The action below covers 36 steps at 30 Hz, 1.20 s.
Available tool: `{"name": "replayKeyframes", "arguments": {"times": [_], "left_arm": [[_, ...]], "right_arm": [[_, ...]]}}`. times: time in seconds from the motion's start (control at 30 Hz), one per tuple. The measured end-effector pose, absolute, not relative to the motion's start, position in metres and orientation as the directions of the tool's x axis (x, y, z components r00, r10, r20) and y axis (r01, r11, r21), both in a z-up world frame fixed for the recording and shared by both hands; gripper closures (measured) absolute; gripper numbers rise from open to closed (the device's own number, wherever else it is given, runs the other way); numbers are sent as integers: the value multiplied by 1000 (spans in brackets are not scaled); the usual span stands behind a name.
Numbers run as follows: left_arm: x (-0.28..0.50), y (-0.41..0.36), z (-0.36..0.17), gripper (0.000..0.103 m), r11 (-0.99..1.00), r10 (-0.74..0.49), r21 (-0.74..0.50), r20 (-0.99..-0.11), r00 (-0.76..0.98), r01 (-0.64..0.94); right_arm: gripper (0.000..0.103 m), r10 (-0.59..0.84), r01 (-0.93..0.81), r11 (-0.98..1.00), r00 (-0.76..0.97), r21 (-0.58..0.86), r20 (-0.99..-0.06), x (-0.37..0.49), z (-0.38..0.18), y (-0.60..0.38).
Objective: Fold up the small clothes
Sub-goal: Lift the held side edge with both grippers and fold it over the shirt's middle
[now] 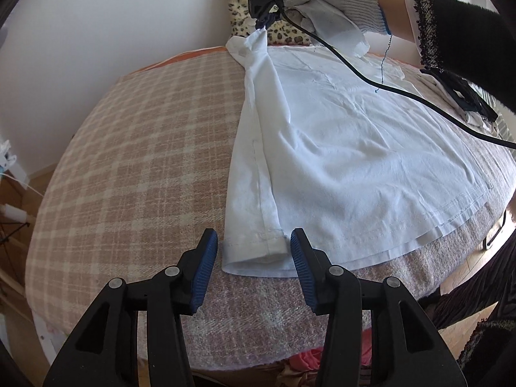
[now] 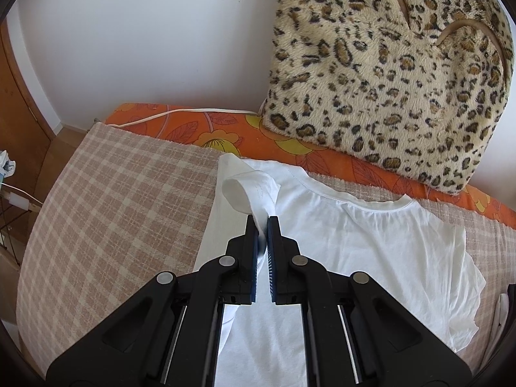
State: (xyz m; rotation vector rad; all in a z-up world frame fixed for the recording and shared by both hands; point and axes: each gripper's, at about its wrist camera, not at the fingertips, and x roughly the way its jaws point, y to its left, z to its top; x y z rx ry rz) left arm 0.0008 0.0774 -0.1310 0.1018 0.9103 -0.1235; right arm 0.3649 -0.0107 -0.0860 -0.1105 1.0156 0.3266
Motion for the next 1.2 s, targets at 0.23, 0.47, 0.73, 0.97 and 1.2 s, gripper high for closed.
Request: {"name": "replayKeyframes", "arguments": {"times": [0.23, 0.47, 0.73, 0.97, 1.2], "left_arm": [[3, 97, -127, 99, 984, -163, -85, -773, 613, 154], [-16, 119, -89, 99, 939, -326, -308, -657, 679, 153], [-18, 74, -77, 99, 898, -440, -330, -627, 643, 292], [-8, 29, -85, 99, 876, -475, -294, -662, 581, 382], [3, -5, -97, 99, 864, -473, -252, -702, 532, 435]], "right_arm": [[97, 222, -335, 941, 476, 58, -851, 366, -89, -6], [97, 239, -332, 940, 480, 78, -844, 368, -87, -7], [97, 256, -333, 939, 502, 89, -826, 366, -69, -26], [97, 266, -317, 942, 496, 113, -826, 369, -74, -54], [97, 274, -277, 948, 465, 156, -842, 374, -94, -79]]}}
